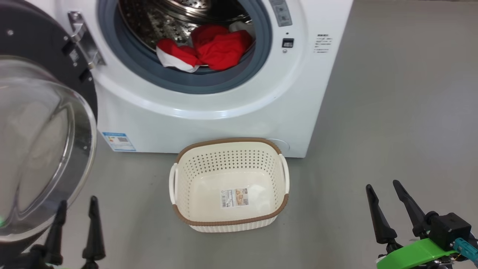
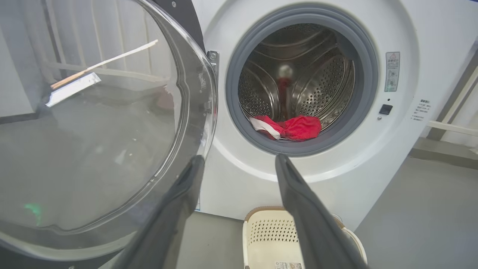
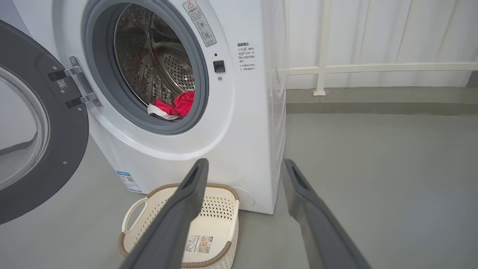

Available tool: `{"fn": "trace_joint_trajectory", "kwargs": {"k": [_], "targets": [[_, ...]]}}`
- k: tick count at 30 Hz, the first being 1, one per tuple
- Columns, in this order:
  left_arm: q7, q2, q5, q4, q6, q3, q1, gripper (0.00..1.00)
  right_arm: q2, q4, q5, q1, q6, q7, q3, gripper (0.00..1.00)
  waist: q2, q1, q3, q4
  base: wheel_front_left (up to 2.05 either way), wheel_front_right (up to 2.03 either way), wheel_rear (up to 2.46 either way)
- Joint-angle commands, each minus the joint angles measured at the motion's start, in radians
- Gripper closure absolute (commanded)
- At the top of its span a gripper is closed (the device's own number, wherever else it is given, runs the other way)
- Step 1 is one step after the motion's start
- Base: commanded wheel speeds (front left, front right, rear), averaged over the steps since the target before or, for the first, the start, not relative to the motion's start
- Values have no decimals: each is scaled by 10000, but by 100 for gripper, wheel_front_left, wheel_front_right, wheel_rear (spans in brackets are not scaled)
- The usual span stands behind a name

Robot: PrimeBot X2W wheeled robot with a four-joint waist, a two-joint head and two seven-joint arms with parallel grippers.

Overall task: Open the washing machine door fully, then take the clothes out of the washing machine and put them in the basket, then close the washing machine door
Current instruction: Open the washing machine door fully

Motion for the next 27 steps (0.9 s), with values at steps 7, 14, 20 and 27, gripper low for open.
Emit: {"fn": "trace_joint_trajectory", "kwargs": {"k": [7,14,20,27], "targets": [[-49,310,-462,-353,-53,-488,269,0,-19,-249,-88,164,75,-92,51,0,0,0,-205,-714,0,0,0],[-49,367,-633,-426,-53,-1004,393,0,-12,-297,-70,240,75,-92,-104,0,0,0,-222,-1154,0,0,0],[-49,381,-581,-539,-53,-1239,473,0,-18,-313,-67,300,75,-92,-113,0,0,0,-281,-1545,0,0,0],[-49,371,-559,-625,-53,-1452,462,0,-24,-367,-66,378,75,-92,-249,0,0,0,-260,-1812,0,0,0]]}}
